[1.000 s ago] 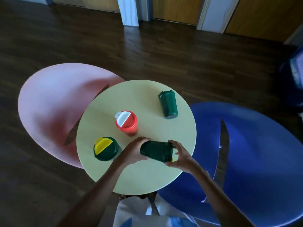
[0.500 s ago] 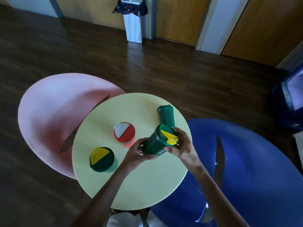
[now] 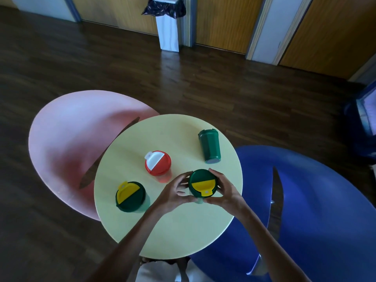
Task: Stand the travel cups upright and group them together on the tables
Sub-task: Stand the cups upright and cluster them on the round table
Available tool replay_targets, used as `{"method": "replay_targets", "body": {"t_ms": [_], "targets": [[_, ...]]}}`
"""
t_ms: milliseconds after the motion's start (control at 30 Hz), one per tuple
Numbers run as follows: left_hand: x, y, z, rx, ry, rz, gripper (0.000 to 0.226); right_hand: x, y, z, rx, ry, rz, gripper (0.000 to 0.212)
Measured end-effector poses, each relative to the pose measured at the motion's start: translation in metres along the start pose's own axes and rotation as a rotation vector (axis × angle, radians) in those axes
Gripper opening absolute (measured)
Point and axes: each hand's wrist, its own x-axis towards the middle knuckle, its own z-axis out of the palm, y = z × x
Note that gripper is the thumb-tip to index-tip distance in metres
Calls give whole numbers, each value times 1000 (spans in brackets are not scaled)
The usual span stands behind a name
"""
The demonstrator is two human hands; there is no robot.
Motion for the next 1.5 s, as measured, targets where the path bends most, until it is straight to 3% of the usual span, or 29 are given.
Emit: {"method": "replay_targets", "body": {"t_ms": [367, 533, 733, 800, 900, 967, 1133, 1267, 1333, 1400, 1500], "targets": [[1, -12, 13, -4, 56, -31, 78, 7, 22, 4, 7, 13, 67, 83], [1, -9, 3, 85, 46, -40, 62, 9, 27, -1, -90, -46, 74, 85], [-4, 5, -11, 4, 185, -27, 45, 23, 34, -42, -161, 10, 149, 50], [10, 20, -10, 4, 193, -8, 45, 38, 28, -57, -168, 73, 166, 39], [49, 42, -6, -3, 165, -25, 27, 67, 14, -76, -199, 145, 159, 33], [84, 50, -5, -6, 175, -83, 21, 90, 5, -85, -189, 177, 152, 32], [160, 61, -4, -58, 228, -286, 44, 149, 0, -98, -148, 186, 280, 42], [200, 58, -10, -59, 227, -413, 61, 174, 8, -96, -94, 77, 430, 51], [213, 57, -12, -77, 195, -457, 53, 179, 12, -94, -20, 12, 496, 55], [220, 55, -13, -83, 158, -472, 29, 182, 17, -90, 31, -21, 516, 57], [226, 49, -13, -128, 97, -483, 39, 187, 25, -86, 123, -19, 504, 58]]}}
